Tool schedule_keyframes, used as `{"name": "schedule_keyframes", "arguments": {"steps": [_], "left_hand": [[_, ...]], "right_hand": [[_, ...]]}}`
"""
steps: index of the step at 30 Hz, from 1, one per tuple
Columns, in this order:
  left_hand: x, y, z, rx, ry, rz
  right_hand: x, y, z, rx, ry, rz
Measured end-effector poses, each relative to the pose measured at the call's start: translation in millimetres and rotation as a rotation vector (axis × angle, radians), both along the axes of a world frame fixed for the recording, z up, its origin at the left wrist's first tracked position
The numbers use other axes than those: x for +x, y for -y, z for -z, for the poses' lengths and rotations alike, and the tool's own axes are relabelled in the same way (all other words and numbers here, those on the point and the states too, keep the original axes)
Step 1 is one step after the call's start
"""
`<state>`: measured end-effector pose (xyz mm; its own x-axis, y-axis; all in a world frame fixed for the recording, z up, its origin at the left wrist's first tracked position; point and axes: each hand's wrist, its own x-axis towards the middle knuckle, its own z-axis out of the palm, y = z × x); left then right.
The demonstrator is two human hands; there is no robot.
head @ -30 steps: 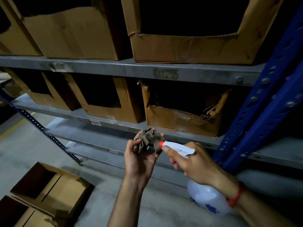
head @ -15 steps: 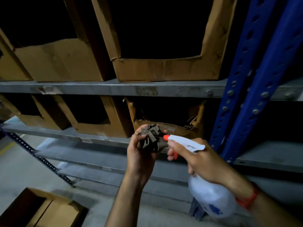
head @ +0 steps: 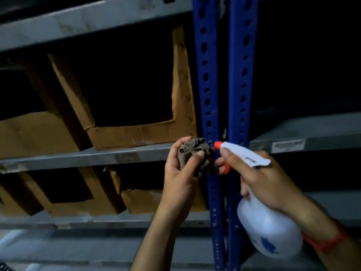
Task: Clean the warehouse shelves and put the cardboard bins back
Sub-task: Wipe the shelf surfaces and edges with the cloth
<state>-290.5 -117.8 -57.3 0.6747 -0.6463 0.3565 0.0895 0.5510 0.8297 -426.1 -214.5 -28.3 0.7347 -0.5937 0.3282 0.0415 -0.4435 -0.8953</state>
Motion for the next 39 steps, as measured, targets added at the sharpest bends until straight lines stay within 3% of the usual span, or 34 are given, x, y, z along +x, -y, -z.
{"name": "schedule_keyframes", "arguments": {"steps": [5,12,16,27,31,35,39], "left_hand": [[-49.9,58.6,-19.6,-0.041,0.360,-0.230],[-82.0,109.2,-25.6,0.000,0.498,-0.257],[-77.8,117.0,-19.2,0.028,0.574,-0.297],[-57.0,71.1,18.6,0.109,0.496,-0.328],[-41.5,43.6,38.6,0.177,0.450,-0.380],[-28.7,20.6,61.5,0.223,0.299,-0.359],[-18.6,-1.9,78.4,0.290,0.172,-0.311]], "right_hand": [[-24.2,44.7,-49.2,-0.041,0.194,0.224],[-30.9,127.6,-97.2,-0.091,0.361,0.524],[-12.8,177.3,-114.9,-0.121,0.360,0.661],[51.5,251.2,-83.7,-0.161,0.424,0.677],[55.6,260.1,-83.6,-0.291,0.357,0.770],[56.4,260.8,-82.4,-0.387,0.389,0.814],[55.8,230.2,-57.4,-0.457,0.257,0.886]]}}
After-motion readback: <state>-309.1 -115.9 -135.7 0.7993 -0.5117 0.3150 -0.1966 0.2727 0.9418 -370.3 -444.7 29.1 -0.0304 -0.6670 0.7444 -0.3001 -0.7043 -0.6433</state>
